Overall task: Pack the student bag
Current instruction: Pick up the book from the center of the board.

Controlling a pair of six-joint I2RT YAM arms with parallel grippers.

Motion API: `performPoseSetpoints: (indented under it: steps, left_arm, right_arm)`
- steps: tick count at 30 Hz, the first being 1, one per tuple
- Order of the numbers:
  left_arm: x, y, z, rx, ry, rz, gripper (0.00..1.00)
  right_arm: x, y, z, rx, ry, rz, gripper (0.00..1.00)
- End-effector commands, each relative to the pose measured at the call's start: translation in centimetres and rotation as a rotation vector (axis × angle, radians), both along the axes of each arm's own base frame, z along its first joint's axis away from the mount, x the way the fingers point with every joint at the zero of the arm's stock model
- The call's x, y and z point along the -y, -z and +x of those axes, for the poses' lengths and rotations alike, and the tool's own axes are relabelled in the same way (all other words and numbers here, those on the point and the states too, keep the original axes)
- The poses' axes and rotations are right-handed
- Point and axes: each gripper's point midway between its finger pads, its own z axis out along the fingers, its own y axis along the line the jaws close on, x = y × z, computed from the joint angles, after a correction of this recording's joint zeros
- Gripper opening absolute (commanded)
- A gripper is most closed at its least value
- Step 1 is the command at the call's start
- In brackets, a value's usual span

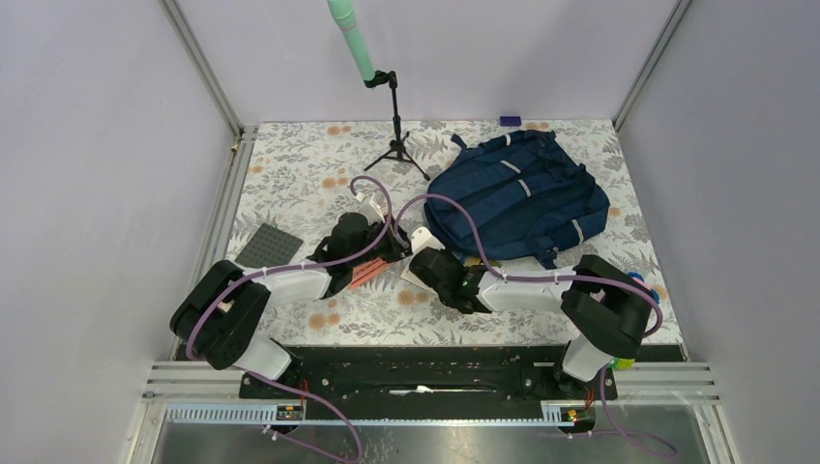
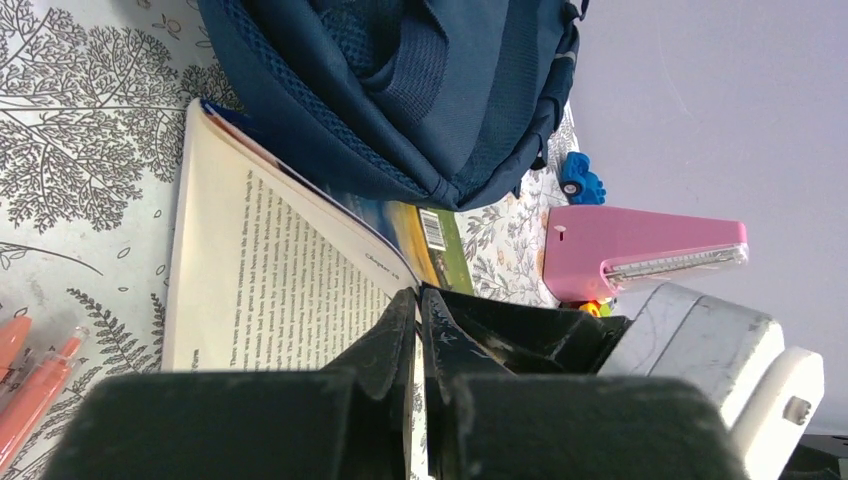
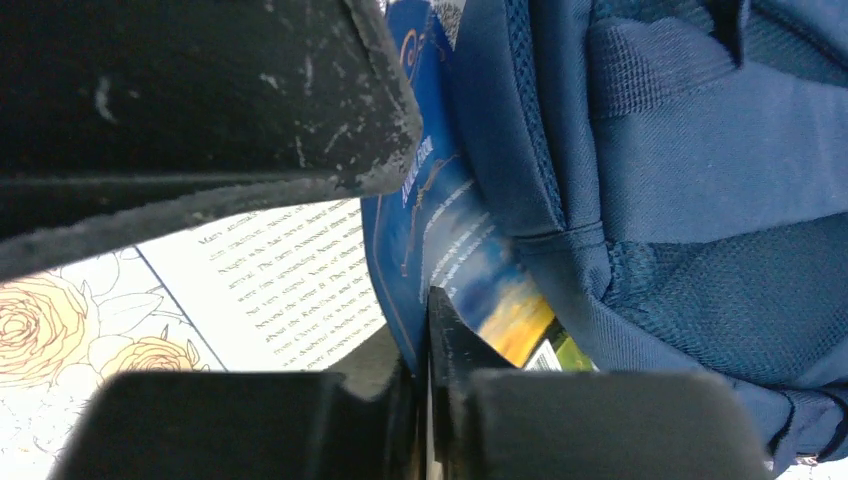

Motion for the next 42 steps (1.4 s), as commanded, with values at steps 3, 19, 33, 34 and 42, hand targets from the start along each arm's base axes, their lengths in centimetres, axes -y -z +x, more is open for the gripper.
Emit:
performPoseSetpoints:
  steps: [3, 19, 33, 34, 42]
  left_arm:
    - [-0.1, -4.8, 0.4, 0.145, 0.034, -0.058, 0.11]
    - [-9.8, -9.5, -2.9, 0.279, -0.100, 0.245, 0.99]
    - [-8.0, -11.9, -5.7, 0.315, 0.203, 0.246, 0.99]
    - [-7.9, -11.5, -5.6, 0.297, 0.212, 0.258, 0.99]
    - [-6.0, -10.6, -7.9, 0.202, 0.360, 0.124, 0.81]
  right_arm:
    - [-1.1, -4.0, 0.9, 0.105, -0.011, 0.101, 0.00]
    - [-0.6, -17.3, -3.8, 0.181, -0.227, 0.508, 0.00]
    - [-1.0, -23.4, -7.2, 0.184, -0.444, 0.603, 0.00]
    - [-1.0, -23.7, -7.4, 0.184, -0.450, 0.607, 0.00]
    - [-1.2, -24.5, -7.7, 0.186, -0.477, 0.611, 0.00]
